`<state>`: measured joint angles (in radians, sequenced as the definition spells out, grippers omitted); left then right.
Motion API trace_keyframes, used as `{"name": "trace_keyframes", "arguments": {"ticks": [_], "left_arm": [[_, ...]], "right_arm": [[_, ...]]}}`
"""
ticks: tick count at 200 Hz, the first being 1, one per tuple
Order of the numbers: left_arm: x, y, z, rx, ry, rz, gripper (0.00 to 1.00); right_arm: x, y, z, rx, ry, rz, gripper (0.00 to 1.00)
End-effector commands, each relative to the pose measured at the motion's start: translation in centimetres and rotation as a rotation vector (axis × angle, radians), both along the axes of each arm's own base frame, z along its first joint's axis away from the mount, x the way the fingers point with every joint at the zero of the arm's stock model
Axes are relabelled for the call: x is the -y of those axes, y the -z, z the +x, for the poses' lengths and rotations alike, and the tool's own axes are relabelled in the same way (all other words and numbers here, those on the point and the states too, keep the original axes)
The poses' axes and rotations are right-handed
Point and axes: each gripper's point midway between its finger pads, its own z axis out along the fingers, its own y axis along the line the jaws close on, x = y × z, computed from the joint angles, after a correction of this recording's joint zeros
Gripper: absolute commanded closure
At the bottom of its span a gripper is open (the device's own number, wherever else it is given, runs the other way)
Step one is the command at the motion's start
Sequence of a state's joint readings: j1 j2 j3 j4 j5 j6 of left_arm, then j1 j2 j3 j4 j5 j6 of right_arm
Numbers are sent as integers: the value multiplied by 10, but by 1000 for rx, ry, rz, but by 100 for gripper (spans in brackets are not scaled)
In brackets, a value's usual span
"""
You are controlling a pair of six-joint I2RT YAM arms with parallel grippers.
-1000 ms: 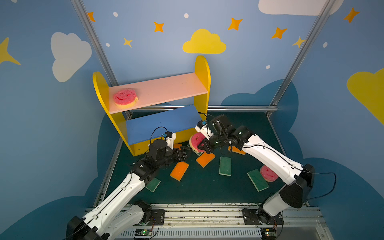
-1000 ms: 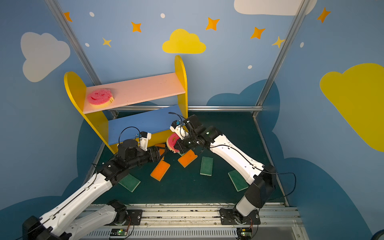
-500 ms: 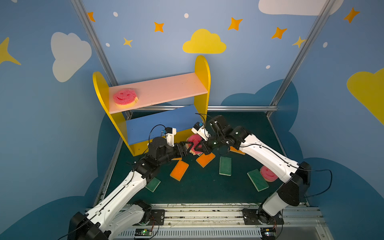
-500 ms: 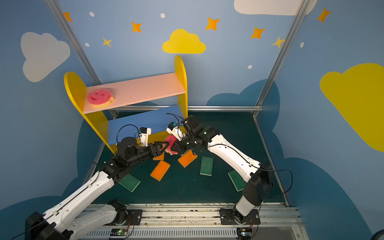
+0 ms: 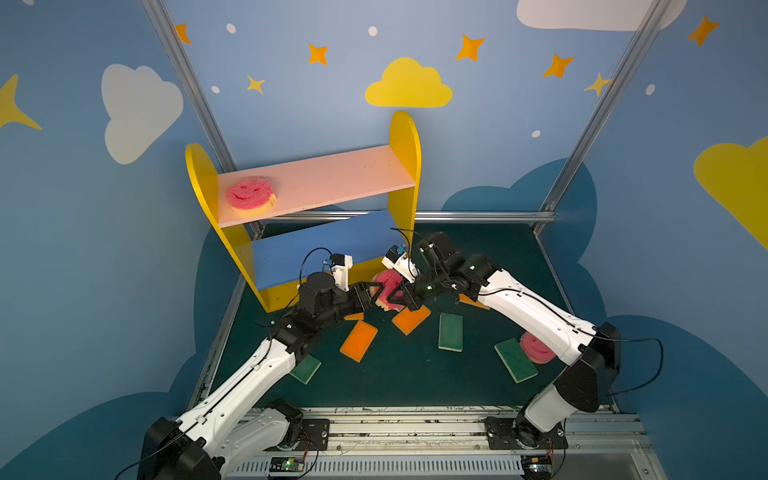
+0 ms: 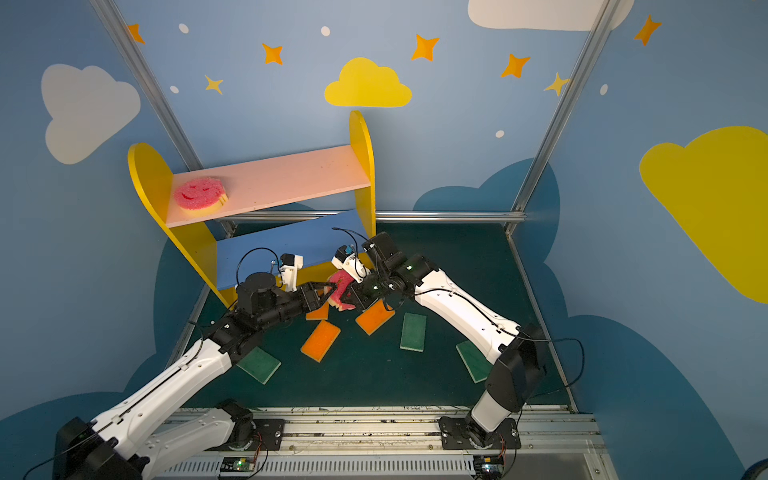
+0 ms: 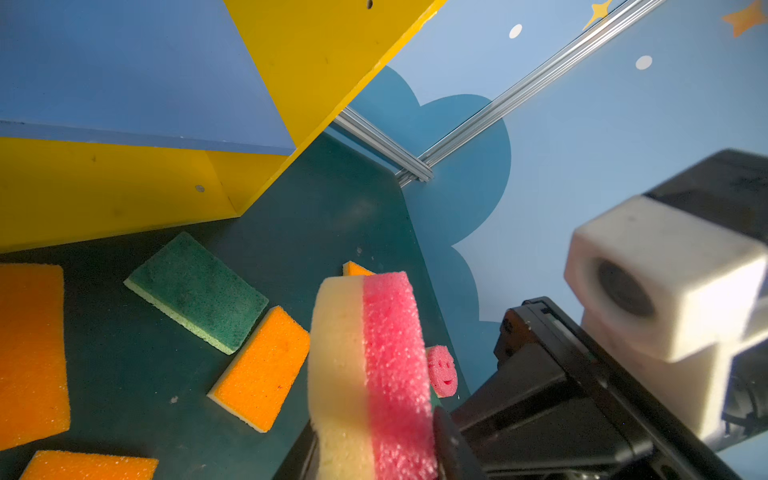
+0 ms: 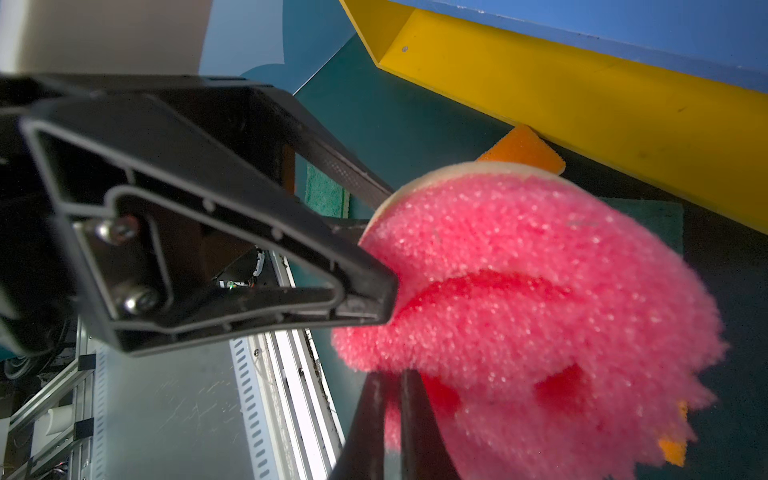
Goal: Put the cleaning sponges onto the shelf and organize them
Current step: 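Carry the pink sponge toward the left gripper and hand it over, then place the pink sponge on the top shelf with the left gripper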
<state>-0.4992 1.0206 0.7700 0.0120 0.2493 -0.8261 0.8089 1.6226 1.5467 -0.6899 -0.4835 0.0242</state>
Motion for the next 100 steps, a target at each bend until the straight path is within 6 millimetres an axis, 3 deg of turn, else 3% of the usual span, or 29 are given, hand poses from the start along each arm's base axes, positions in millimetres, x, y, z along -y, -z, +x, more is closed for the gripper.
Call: {"name": "trace_keyframes", "arguments": {"ticks": [1, 26, 48, 67, 100], "left_arm": [[-2, -7, -2, 24, -7, -10, 71], [-3, -10, -3, 29, -8, -13, 74], [-8, -11, 0, 21, -42, -7, 75], [-13, -16, 1, 33, -64, -6, 75], [-27, -39, 4, 50, -102, 11, 75]], "right_arm": [[1, -7, -5, 22, -14, 21, 87], [2, -9, -4, 27, -6, 30, 79], [4, -13, -4, 16, 2, 53, 50], [7, -23, -5, 8, 8, 99, 35], [30, -45, 1, 16, 62, 202, 26]]}}
